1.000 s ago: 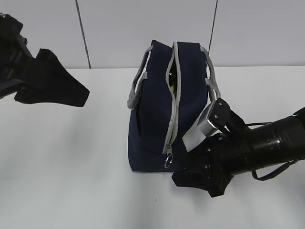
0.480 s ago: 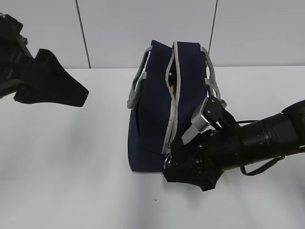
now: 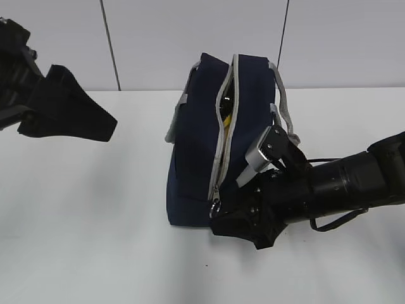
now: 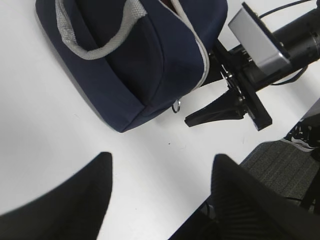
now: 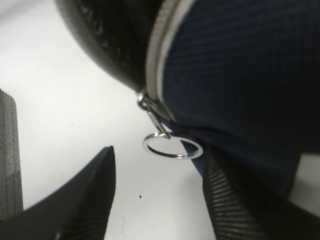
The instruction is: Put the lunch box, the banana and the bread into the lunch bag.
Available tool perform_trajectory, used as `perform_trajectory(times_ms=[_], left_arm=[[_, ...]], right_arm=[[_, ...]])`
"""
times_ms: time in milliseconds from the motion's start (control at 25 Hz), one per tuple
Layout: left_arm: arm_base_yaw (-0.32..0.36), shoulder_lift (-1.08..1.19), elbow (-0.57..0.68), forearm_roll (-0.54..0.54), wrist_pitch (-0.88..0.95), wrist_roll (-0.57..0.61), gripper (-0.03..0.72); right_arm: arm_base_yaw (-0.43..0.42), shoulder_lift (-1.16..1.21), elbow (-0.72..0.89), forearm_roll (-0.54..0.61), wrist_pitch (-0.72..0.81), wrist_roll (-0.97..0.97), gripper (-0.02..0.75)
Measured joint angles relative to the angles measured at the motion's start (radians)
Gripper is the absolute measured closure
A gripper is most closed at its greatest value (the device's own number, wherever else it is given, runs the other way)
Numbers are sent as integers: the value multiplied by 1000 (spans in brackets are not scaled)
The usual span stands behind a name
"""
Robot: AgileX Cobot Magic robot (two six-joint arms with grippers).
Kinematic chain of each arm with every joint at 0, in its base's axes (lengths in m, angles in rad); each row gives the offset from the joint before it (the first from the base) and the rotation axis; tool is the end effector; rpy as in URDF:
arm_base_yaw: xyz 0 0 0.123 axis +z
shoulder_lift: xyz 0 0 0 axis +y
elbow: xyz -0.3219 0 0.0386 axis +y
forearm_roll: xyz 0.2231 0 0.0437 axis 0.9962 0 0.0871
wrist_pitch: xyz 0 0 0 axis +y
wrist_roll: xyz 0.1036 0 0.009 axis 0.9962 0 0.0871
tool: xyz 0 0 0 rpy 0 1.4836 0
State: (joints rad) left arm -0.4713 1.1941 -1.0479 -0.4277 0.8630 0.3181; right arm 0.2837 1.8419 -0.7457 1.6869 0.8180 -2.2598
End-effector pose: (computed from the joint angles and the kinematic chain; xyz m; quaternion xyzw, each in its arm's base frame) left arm 0.1702 -0.1236 0.3715 0.2829 0.8856 -0.2201 0.2955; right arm 0.2760 0.1590 0.1889 -0.4604 0.7448 0.3325 0.3502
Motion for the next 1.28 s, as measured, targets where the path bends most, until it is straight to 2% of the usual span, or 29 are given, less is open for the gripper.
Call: perform_trajectory(times_ms=[680,1280], left_arm=[[0,0,0,0,10,0,264],[0,0,0,0,18,0,264]], right_arm=[[0,75,0,104,33,-28,320],[0,75,-1,116,69,-32,320]])
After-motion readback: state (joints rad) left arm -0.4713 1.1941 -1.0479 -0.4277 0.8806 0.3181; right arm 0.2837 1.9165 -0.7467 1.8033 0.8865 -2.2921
